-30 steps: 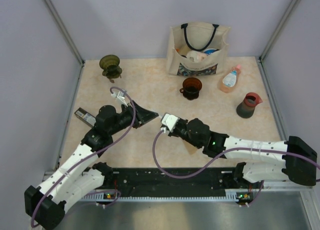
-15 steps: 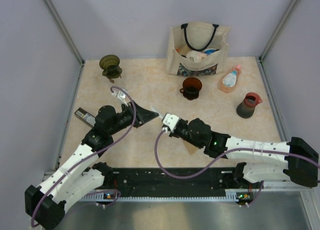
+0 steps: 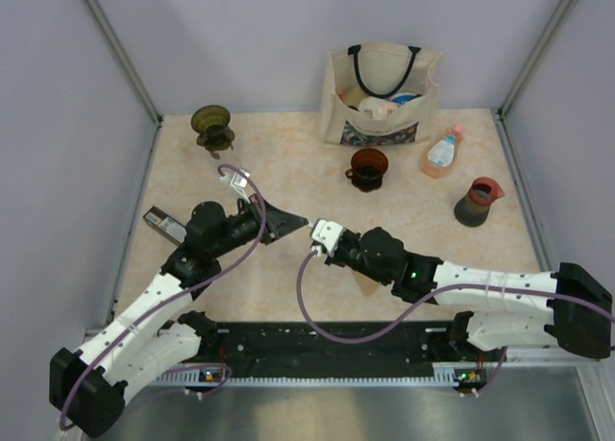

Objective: Place the coffee filter in the dripper

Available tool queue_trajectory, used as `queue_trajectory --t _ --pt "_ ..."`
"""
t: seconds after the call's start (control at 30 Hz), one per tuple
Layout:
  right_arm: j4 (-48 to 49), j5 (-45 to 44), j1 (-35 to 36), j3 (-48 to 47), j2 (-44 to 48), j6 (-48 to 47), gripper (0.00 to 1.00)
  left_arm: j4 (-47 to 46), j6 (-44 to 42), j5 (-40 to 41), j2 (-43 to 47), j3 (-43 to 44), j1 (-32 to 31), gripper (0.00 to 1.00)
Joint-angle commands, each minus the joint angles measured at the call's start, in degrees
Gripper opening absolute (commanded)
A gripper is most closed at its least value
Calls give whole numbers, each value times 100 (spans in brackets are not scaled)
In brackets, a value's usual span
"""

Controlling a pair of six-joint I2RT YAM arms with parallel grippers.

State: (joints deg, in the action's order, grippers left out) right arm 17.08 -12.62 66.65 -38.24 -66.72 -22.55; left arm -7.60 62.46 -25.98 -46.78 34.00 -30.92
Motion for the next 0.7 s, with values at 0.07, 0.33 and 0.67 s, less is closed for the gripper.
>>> queue_trajectory --t 0.07,0.33,0.67 --pt "15 14 94 -123 115 347 8 -173 -207 13 116 -42 -46 0" --pt "-829 137 85 -79 1115 1593 77 1144 -988 67 539 89 -72 0" --pt "-1409 655 93 -8 2322 2755 89 1577 -1491 -478 750 46 -81 0"
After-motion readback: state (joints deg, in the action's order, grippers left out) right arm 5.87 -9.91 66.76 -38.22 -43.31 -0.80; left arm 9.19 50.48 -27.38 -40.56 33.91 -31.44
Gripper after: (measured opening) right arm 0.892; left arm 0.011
